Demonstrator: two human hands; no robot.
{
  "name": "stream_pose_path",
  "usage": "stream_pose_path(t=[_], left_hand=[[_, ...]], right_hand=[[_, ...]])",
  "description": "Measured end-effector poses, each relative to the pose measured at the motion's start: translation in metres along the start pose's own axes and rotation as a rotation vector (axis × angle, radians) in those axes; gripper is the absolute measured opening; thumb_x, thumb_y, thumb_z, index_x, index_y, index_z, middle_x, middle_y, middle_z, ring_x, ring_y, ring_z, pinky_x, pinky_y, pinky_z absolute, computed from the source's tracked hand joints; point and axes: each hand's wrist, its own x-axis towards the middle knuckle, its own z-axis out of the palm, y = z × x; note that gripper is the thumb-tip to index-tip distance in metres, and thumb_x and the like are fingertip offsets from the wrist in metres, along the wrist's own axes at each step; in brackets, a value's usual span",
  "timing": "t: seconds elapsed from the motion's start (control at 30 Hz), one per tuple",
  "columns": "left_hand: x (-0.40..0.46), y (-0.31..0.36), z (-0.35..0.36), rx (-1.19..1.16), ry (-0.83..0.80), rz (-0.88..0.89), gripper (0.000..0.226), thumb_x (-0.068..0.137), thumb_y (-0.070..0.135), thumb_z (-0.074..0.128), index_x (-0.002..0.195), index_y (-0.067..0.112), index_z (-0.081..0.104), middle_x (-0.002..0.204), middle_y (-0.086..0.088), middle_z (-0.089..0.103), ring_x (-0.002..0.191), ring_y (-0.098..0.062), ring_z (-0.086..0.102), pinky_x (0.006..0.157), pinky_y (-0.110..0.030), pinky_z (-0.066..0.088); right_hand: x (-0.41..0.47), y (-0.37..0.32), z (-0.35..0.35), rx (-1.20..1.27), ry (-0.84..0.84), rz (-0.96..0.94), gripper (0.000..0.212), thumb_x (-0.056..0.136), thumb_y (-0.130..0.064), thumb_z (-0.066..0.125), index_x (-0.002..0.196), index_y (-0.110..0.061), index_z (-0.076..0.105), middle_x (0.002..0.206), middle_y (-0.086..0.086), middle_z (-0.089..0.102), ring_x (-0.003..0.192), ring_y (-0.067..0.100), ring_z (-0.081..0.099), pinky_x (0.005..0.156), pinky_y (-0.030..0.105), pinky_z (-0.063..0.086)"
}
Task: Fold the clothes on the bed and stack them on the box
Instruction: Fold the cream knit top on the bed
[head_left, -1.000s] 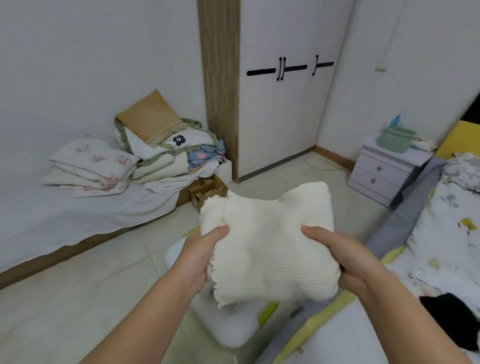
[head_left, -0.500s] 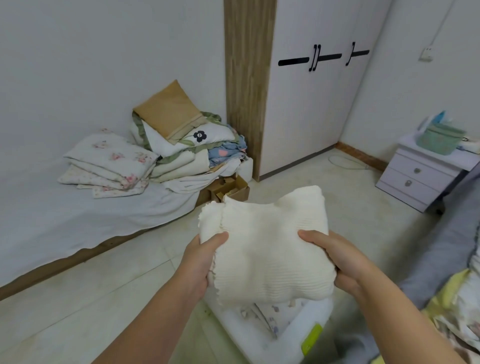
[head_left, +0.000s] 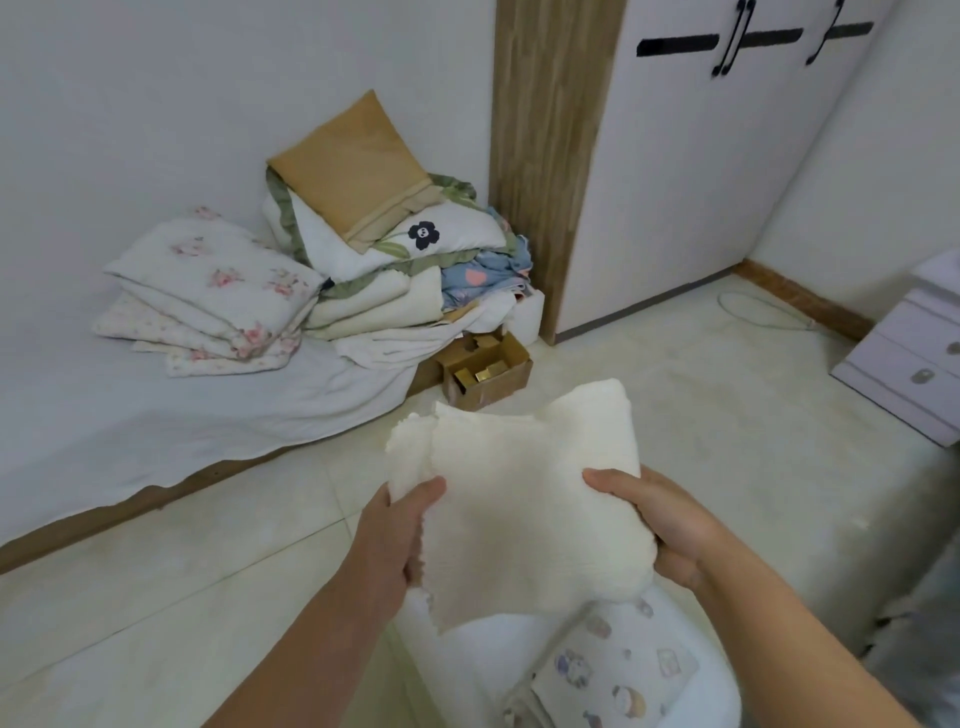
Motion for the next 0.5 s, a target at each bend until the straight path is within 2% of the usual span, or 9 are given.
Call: stream_pose_path(t=[0.07,0.13,0.23,0.33,0.4,0.43,0.5], left_hand=[[0.029,-0.003,-0.004,-0.008,0.028,-0.009,0.031,0.079,0.019,0.071,0.106,0.007,0.062,0.088,-0.016,0.063,0.081,-0.03,0.055,0.07,-0.038,0.042],[0.056,-0.004,-0.008,-0.016,0.046,-0.008,0.029,0.08,0.017,0.069,0.107,0.008,0.062,0.091,-0.015,0.068,0.079,-0.029,0.061,0.07,-0.036,0.047],[0.099,-0.009,-0.014,-0.033,0.062,-0.025,0.027,0.082,0.014,0.068,0.107,0.009,0.061,0.086,-0.01,0.069,0.069,-0.025,0.064,0.058,-0.029,0.05],[0.14,-0.022,-0.019,-0.072,0.067,-0.034,0.018,0.084,0.01,0.065,0.1,0.008,0.059,0.066,-0.005,0.064,0.044,-0.013,0.058,0.039,-0.018,0.042],[0.164,-0.034,-0.021,-0.099,0.074,-0.041,0.008,0.085,0.005,0.062,0.091,0.008,0.058,0.049,0.001,0.059,0.033,-0.008,0.051,0.035,-0.015,0.039],[0.176,-0.042,-0.023,-0.112,0.076,-0.044,0.007,0.085,0.004,0.061,0.09,0.008,0.058,0.049,0.001,0.061,0.035,-0.009,0.053,0.036,-0.016,0.041],[0.198,-0.06,-0.028,-0.138,0.103,-0.056,0.017,0.083,0.002,0.062,0.099,0.006,0.062,0.068,-0.006,0.068,0.049,-0.015,0.062,0.045,-0.021,0.048]], right_hand=[[0.032,0.002,0.0,-0.023,-0.007,0.023,0.033,0.079,-0.016,0.064,0.111,-0.01,0.063,0.1,0.011,0.073,0.086,0.024,0.071,0.071,0.032,0.057],[0.063,0.004,0.0,-0.046,-0.021,0.044,0.048,0.072,-0.017,0.074,0.117,-0.011,0.06,0.105,0.012,0.072,0.094,0.027,0.069,0.077,0.036,0.055],[0.11,0.01,-0.002,-0.068,-0.043,0.068,0.054,0.069,-0.019,0.074,0.12,-0.013,0.059,0.109,0.011,0.07,0.1,0.029,0.067,0.085,0.041,0.053],[0.155,0.019,-0.004,-0.092,-0.069,0.074,0.054,0.068,-0.02,0.071,0.12,-0.014,0.059,0.11,0.011,0.07,0.101,0.029,0.067,0.084,0.04,0.054],[0.185,0.028,-0.006,-0.106,-0.074,0.08,0.054,0.066,-0.022,0.068,0.119,-0.014,0.06,0.109,0.011,0.07,0.098,0.029,0.068,0.077,0.037,0.056],[0.199,0.034,-0.008,-0.11,-0.072,0.084,0.053,0.066,-0.021,0.068,0.118,-0.014,0.06,0.109,0.011,0.07,0.097,0.028,0.068,0.075,0.036,0.056],[0.226,0.048,-0.011,-0.128,-0.073,0.097,0.052,0.065,-0.02,0.067,0.116,-0.014,0.061,0.107,0.011,0.071,0.095,0.027,0.069,0.073,0.036,0.056]])
